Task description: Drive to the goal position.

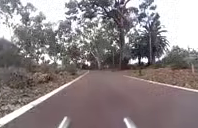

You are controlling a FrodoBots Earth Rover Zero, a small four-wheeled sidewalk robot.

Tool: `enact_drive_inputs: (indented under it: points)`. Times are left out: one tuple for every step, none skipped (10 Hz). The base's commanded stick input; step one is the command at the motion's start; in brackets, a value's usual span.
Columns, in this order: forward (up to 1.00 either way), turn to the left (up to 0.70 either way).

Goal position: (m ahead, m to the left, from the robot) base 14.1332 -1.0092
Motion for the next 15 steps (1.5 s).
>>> enact_drive_inputs:
  points:
    - [0.6,0.0]
    - [0.6,0.0]
    - [0.6,0.0]
    - [0.6,0.0]
    - [0.6,0.0]
    - [0.6,0.0]
    - [0.6,0.0]
    - [0.6,0.0]
    - [0.6,0.0]
    - [0.6,0.0]
    - [0.6,0.0]
    - [0.6,0.0]
    - [0.6,0.0]
    - [0.6,0.0]
    - [0.6,0.0]
